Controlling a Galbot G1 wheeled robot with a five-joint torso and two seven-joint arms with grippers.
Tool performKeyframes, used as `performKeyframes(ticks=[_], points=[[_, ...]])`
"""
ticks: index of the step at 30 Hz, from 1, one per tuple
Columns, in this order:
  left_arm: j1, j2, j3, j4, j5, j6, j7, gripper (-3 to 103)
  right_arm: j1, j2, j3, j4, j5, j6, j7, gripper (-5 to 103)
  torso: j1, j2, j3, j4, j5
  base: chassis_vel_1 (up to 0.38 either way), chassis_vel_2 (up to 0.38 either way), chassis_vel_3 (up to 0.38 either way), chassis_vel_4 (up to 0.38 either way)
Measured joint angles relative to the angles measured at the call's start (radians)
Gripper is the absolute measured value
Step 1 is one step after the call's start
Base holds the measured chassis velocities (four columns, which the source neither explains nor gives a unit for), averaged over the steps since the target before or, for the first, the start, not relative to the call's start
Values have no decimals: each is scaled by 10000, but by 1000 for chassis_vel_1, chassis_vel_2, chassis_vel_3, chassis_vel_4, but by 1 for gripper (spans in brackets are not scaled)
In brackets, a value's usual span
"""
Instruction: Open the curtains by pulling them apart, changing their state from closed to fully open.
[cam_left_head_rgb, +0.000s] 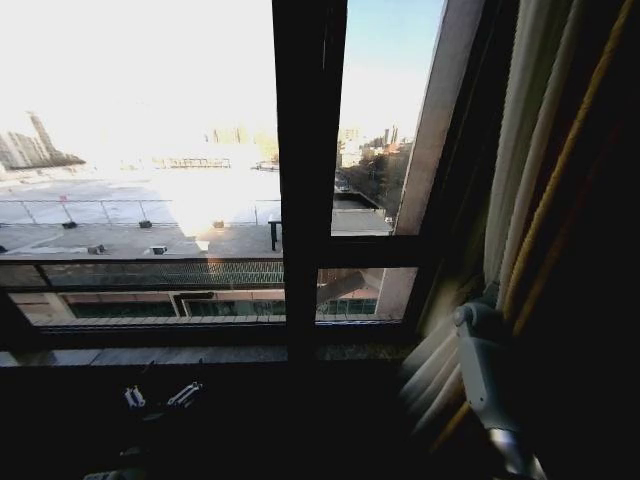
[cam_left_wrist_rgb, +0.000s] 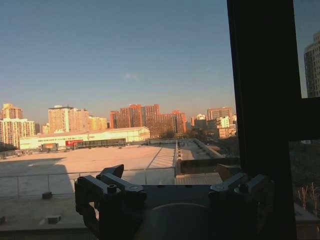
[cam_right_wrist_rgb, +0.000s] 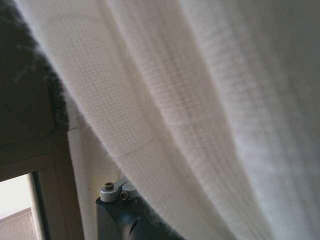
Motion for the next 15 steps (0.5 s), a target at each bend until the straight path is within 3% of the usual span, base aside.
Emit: performKeyframes(ticks=[7, 9, 12, 13, 15], points=[[-197, 50, -4, 122, -23, 58, -1, 100, -1991, 217, -1119, 3151, 79, -877, -435, 32, 0, 0, 0, 3, -5, 0, 0, 0, 0], [-220, 66, -5, 174, -33, 70, -2, 100, -2335, 222, -1274, 3695, 153, -1018, -602, 32, 0, 0, 0, 4, -5, 0, 0, 0, 0], [-329, 121, -32, 291, -126, 145, -13, 100, -3626, 149, -1857, 5493, 438, -1383, -1171, 48, -1, 1, -1, 3, -6, 0, 0, 0, 0], [-329, 121, -32, 291, -126, 145, -13, 100, -3626, 149, -1857, 5493, 438, -1383, -1171, 48, -1, 1, -1, 3, -6, 0, 0, 0, 0], [-405, 144, -45, 293, -216, 312, -23, 100, -4370, 122, -2288, 6483, 591, -1444, -1239, 60, -2, 1, -1, 3, -3, 0, 0, 0, 0]])
